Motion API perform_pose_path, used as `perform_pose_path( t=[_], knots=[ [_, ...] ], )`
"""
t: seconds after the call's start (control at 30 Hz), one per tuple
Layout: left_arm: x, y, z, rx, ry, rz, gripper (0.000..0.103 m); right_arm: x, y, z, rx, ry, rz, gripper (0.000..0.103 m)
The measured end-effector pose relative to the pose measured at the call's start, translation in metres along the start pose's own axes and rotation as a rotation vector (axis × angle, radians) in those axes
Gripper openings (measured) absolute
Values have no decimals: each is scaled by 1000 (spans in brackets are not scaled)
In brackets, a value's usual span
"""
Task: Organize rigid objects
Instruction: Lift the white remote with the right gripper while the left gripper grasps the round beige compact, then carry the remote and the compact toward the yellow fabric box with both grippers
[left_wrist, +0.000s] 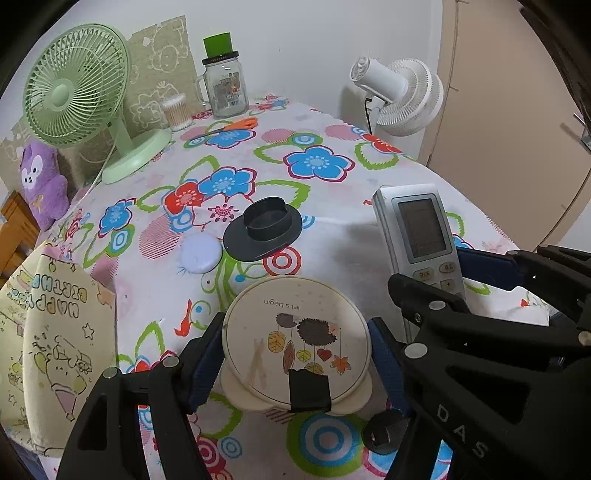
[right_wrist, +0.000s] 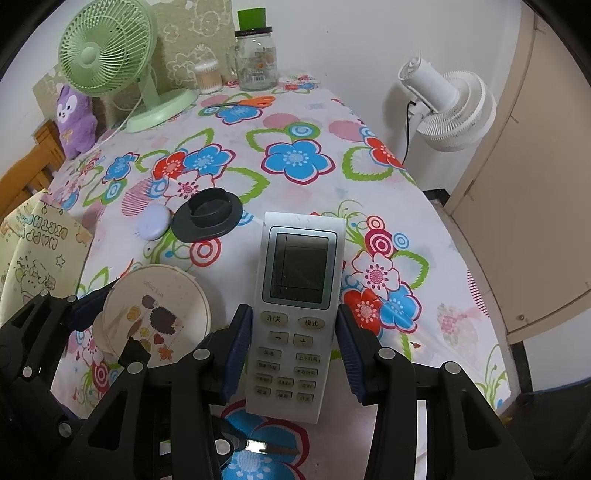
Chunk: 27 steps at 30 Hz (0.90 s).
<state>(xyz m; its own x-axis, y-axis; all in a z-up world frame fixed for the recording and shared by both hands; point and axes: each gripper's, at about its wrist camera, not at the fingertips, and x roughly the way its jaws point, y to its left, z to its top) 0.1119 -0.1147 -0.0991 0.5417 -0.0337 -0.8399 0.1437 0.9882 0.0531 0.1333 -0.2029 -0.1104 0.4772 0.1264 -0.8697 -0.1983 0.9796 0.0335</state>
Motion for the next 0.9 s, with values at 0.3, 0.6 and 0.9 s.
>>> perform_pose_path(
  t=[0.3, 0.6, 0.9],
  knots=[
    [-11, 2, -4, -1, -8, 1, 76, -14, 7, -4, -18, -11, -9, 48],
    [-30, 5, -8, 0, -22, 1, 76, -32, 15, -6, -40, -29, -16, 48],
    [-51, 9, -11, -1, -41, 4, 76, -52, 24, -8, -61, -49, -9, 48]
  ],
)
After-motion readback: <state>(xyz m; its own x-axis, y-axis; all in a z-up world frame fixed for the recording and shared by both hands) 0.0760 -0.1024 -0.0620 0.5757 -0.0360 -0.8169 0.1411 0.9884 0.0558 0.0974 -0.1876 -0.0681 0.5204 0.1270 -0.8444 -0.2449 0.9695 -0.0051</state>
